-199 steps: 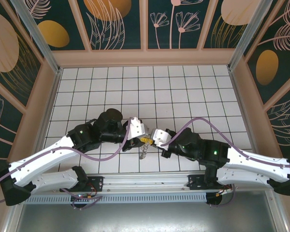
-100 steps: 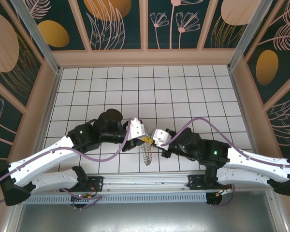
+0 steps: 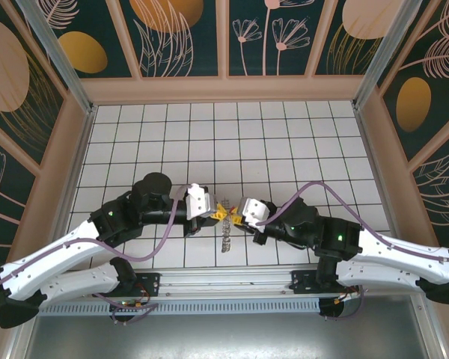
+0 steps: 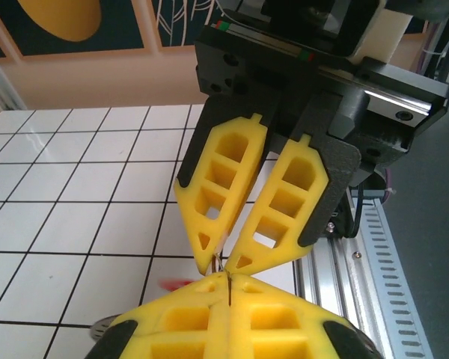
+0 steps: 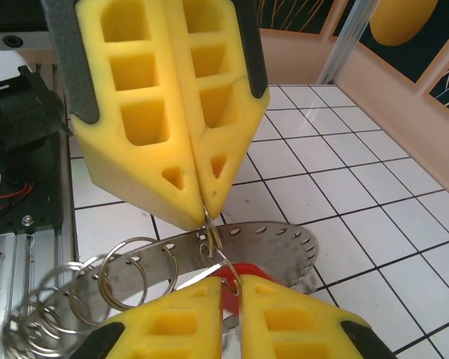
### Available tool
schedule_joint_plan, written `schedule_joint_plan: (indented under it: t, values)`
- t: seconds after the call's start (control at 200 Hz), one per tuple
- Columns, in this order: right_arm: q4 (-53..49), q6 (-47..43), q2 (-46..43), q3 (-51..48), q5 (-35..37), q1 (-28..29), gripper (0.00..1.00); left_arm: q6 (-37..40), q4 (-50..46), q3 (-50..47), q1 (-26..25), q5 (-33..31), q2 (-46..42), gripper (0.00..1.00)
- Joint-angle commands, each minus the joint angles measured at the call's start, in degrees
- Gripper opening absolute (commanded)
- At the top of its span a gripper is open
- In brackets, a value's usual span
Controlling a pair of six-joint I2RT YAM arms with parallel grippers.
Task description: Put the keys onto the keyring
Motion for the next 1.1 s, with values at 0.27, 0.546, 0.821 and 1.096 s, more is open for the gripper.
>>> schedule_joint_plan:
  t: [0.27, 0.546, 0.821, 1.096]
  values:
    - [3.5, -0.3, -0.4, -1.5, -1.8, 0.4, 0.00, -3.1, 9.0, -3.4, -0.3, 3.1, -3.1, 0.00]
    - [2.8, 0.3, 1.0, -1.9, -0.4, 0.4, 0.00, -6.1, 17.9, -7.2, -0.3, 3.9, -4.4, 0.00]
    - [4.5, 0.5, -3.9, -2.9, 1.0, 0.8, 0.15, -6.1, 17.6, -7.8, -0.3, 2.5, -5.5, 0.00]
    - [5.7, 0.8, -7.3, -2.9, 1.3, 2.5, 0.29, -6.0, 17.1, -7.9, -0.3, 2.6, -5.7, 0.00]
